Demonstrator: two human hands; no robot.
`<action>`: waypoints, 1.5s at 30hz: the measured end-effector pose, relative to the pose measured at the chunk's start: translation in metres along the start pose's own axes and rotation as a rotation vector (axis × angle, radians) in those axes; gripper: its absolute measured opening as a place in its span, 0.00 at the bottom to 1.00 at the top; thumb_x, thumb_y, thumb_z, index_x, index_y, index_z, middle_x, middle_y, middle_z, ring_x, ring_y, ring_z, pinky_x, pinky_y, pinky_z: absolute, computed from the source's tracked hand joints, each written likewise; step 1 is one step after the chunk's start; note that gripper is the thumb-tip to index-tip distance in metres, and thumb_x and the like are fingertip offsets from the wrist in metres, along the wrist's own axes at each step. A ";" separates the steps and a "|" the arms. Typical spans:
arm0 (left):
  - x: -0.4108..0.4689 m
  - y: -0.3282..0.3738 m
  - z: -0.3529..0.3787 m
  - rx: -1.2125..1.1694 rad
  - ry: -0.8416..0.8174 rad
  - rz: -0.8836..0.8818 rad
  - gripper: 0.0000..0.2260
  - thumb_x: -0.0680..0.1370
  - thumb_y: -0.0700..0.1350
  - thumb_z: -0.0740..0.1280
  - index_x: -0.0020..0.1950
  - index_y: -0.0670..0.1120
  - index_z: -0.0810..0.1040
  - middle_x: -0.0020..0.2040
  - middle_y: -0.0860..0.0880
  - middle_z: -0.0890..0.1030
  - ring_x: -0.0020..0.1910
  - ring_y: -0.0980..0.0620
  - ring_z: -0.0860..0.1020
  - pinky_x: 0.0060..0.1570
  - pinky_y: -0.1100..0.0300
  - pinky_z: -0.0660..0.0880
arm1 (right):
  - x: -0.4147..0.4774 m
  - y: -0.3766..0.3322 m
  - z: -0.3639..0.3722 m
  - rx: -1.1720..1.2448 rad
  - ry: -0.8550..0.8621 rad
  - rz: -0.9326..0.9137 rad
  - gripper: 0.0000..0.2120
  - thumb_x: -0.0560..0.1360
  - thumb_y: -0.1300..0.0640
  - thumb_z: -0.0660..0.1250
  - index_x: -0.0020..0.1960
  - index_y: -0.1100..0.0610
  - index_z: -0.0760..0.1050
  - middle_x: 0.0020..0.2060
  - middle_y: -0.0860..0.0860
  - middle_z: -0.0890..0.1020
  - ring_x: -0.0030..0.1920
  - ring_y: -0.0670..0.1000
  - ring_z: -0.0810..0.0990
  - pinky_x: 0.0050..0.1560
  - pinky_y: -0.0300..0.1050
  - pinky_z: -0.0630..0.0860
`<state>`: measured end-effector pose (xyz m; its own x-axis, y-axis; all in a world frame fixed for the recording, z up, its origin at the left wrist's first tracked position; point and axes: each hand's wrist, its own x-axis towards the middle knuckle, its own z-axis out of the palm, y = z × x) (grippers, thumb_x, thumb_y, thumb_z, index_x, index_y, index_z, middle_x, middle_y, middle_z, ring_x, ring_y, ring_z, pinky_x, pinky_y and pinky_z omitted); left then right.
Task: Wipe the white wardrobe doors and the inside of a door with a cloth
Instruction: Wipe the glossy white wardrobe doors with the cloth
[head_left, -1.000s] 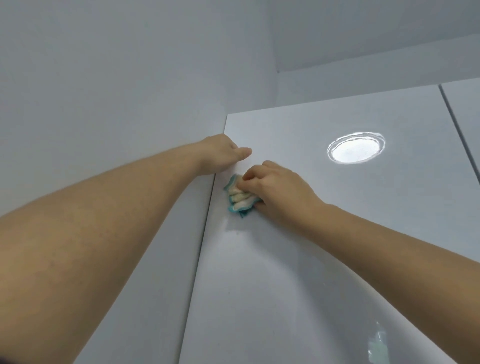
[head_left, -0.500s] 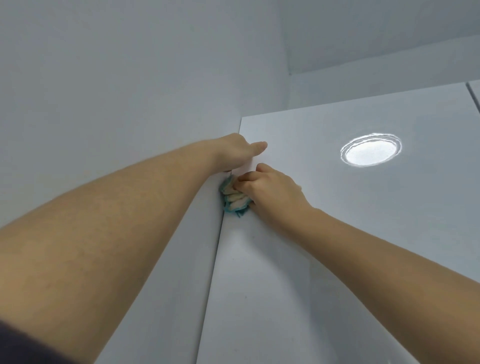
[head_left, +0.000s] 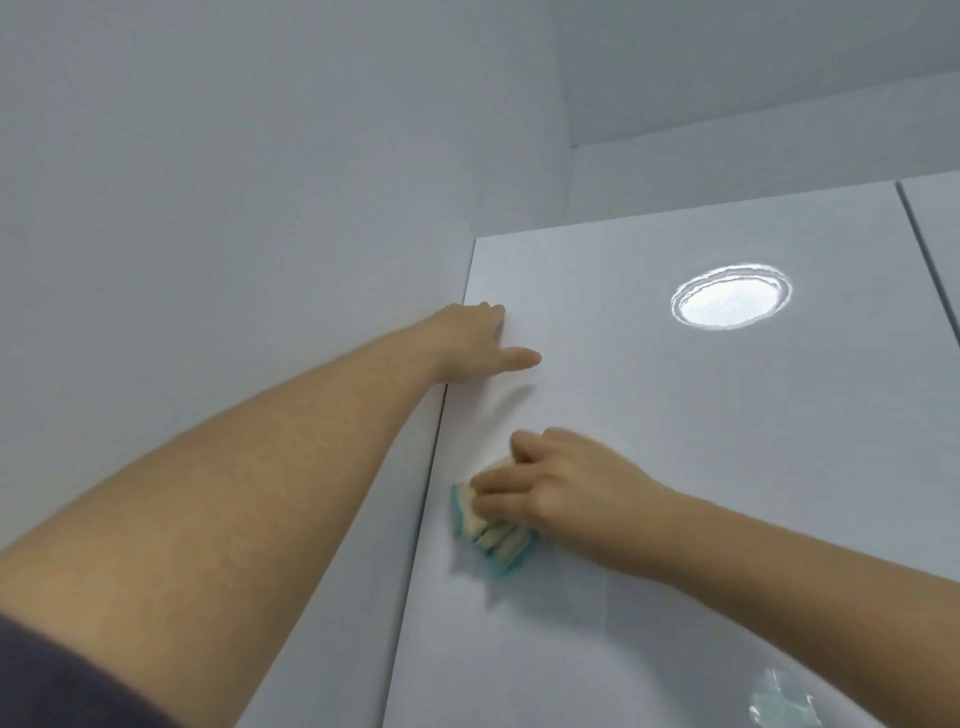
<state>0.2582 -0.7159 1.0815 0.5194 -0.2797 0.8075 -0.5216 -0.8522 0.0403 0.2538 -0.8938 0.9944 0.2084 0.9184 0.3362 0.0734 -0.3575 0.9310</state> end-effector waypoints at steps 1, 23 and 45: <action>-0.002 0.001 0.001 0.019 0.001 0.017 0.32 0.78 0.63 0.61 0.74 0.44 0.63 0.70 0.45 0.70 0.65 0.44 0.70 0.59 0.54 0.68 | -0.005 0.012 -0.005 -0.018 0.027 0.047 0.11 0.70 0.62 0.69 0.49 0.49 0.79 0.47 0.40 0.81 0.38 0.51 0.68 0.32 0.43 0.65; -0.024 0.005 0.049 -0.210 0.123 0.011 0.41 0.76 0.66 0.62 0.80 0.53 0.46 0.81 0.49 0.42 0.79 0.51 0.42 0.77 0.50 0.49 | -0.084 0.012 -0.041 0.045 0.056 0.227 0.19 0.67 0.68 0.65 0.53 0.52 0.81 0.50 0.52 0.80 0.40 0.56 0.75 0.33 0.45 0.73; -0.044 0.025 0.074 -0.220 0.073 0.033 0.45 0.72 0.69 0.65 0.80 0.57 0.43 0.80 0.51 0.37 0.79 0.50 0.38 0.76 0.46 0.49 | -0.173 -0.008 -0.072 0.100 -0.069 0.157 0.18 0.70 0.66 0.63 0.57 0.53 0.81 0.53 0.51 0.81 0.40 0.56 0.74 0.36 0.48 0.75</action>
<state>0.2723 -0.7575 1.0036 0.4537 -0.2665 0.8504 -0.6764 -0.7243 0.1339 0.1472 -1.0373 0.9392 0.2908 0.8374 0.4629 0.1308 -0.5140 0.8477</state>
